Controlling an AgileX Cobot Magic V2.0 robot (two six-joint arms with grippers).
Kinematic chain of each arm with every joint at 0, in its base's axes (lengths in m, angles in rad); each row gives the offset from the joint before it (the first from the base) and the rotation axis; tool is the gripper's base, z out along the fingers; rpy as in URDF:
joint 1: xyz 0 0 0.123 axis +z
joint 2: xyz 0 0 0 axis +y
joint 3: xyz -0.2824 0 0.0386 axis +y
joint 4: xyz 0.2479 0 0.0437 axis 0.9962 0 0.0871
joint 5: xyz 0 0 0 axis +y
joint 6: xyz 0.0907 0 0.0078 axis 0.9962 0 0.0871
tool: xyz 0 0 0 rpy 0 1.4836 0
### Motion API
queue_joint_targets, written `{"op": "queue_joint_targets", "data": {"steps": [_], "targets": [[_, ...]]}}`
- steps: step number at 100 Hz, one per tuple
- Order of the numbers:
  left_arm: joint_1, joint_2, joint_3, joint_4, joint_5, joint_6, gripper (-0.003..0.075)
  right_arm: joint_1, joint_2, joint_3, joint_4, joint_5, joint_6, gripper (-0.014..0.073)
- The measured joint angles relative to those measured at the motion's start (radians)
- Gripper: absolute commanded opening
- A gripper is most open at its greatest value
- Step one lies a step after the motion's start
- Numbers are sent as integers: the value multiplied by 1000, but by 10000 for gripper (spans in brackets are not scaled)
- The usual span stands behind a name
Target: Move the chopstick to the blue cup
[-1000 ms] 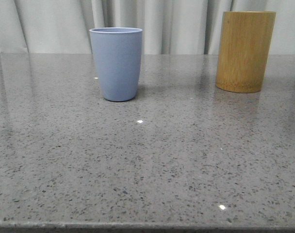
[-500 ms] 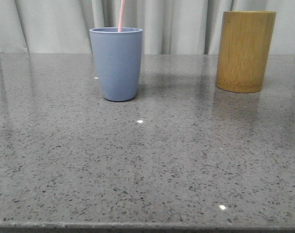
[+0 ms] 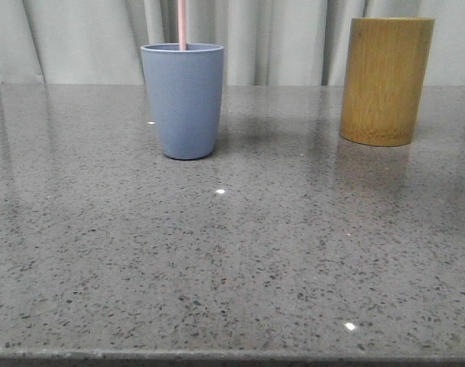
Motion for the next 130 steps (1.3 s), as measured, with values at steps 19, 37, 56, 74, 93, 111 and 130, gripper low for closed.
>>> {"op": "queue_joint_targets", "data": {"steps": [19,37,56,74,93,111,130], "targets": [[0,0,0,0,0,0,526,-13,-38,0,-8,93,-65,531],[0,0,0,0,0,0,526,-91,-167,0,-27,241,-92,531],[0,0,0,0,0,0,526,-191,-327,5,-165,482,-97,528],[0,0,0,0,0,0,526,-264,-509,115,-270,636,-100,528],[0,0,0,0,0,0,526,-339,-721,314,-285,743,-100,528],[0,0,0,-2,4,0,526,-357,-921,499,-287,817,-84,528],[0,0,0,-2,23,0,526,-359,-1121,673,-287,866,-34,528]]}}
